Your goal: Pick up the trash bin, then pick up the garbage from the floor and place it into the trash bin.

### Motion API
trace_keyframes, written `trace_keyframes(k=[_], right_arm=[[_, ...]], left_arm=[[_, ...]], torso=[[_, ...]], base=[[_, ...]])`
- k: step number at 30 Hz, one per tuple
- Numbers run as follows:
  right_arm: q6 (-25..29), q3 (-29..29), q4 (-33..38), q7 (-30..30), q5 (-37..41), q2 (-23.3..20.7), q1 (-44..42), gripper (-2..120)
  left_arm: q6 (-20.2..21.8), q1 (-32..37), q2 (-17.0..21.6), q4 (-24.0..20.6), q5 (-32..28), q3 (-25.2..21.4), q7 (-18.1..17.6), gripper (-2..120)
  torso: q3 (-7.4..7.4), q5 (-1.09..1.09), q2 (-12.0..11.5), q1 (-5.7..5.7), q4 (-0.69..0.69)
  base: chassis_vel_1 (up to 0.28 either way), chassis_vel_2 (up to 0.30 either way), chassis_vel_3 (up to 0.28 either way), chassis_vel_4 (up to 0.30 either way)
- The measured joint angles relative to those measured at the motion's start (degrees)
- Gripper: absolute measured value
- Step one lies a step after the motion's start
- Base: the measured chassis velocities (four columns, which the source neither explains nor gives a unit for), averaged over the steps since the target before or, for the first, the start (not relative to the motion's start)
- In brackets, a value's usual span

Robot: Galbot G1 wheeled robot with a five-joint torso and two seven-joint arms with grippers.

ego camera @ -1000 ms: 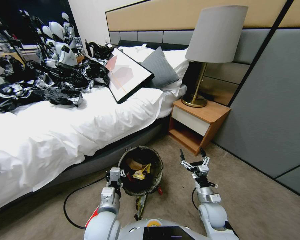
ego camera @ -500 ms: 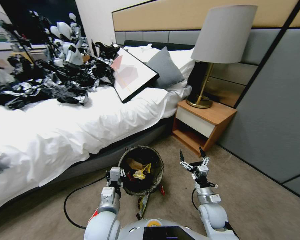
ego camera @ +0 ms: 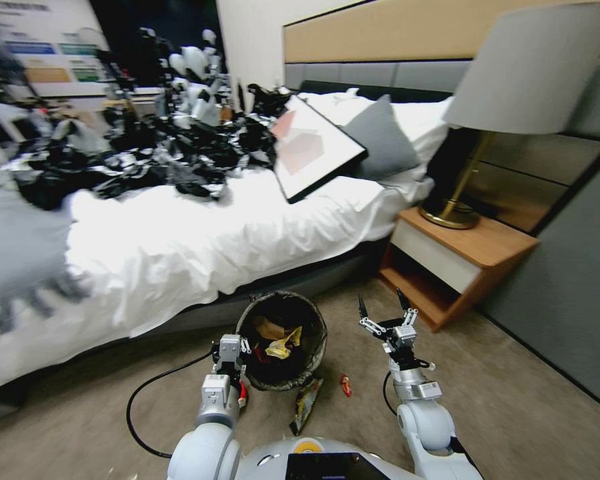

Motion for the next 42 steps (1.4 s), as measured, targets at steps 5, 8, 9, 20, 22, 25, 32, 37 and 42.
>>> trace_keyframes(k=[5, 8, 9, 20, 22, 25, 32, 37, 42], right_arm=[[0.1, 0.0, -0.2, 0.0, 0.1, 0.0, 0.1, 100], [0.1, 0.1, -0.4, 0.0, 0.1, 0.0, 0.1, 100], [0.1, 0.1, -0.4, 0.0, 0.1, -0.1, 0.2, 100], [-1.3, 0.3, -0.6, 1.4, 0.1, -2.2, -0.6, 100], [-1.4, 0.5, -0.6, 1.5, 0.1, -2.4, -0.7, 100], [-1.4, 0.7, -0.6, 1.6, 0.1, -2.6, -0.7, 100], [-1.7, -0.8, 0.3, 3.6, 0.7, -2.2, -0.5, 100], [-1.9, -1.2, 0.5, 3.3, 0.6, -1.8, -0.5, 100], [-2.0, -1.3, 0.6, 2.5, 0.5, -1.7, -0.4, 100]], left_arm=[[-0.2, 0.1, -0.1, 0.1, 0.2, 0.0, 0.0, 0], [-0.3, 0.1, -0.1, 0.2, 0.3, 0.0, 0.0, 0], [-0.4, 0.2, -0.2, 0.2, 0.4, 0.1, 0.0, 0], [-0.5, 0.2, -0.1, 0.2, 0.4, 0.1, 0.0, 0], [-0.5, 0.2, -0.1, 0.2, 0.4, 0.1, 0.0, 0], [-0.5, 0.2, -0.1, 0.2, 0.4, 0.1, 0.0, 0], [-0.5, 0.2, 0.0, 0.2, 0.5, 0.2, 0.0, 0], [-0.5, 0.2, 0.0, 0.2, 0.5, 0.2, 0.0, 0], [-0.5, 0.1, 0.1, 0.2, 0.5, 0.1, 0.0, 0]], torso=[[0.0, 0.0, 0.0, 0.0, 0.0], [0.0, 0.0, 0.0, 0.0, 0.01], [0.0, 0.0, 0.0, 0.0, 0.01], [0.0, 0.01, 0.0, 0.0, -0.01], [0.0, 0.01, 0.0, 0.0, -0.01], [0.0, 0.0, 0.0, 0.0, -0.01], [0.0, 0.0, 0.0, 0.0, 0.0], [0.0, 0.0, 0.0, 0.0, 0.0], [0.0, 0.0, 0.0, 0.0, 0.0]], base=[[0.13, 0.115, 0.128, 0.126], [0.13, 0.112, 0.104, 0.108], [0.091, 0.107, 0.092, 0.091], [0.014, 0.019, 0.011, 0.016], [0.0, 0.0, 0.0, 0.0], [0.0, 0.0, 0.0, 0.0], [0.0, 0.0, 0.0, 0.0], [0.0, 0.0, 0.0, 0.0], [0.0, 0.0, 0.0, 0.0]])
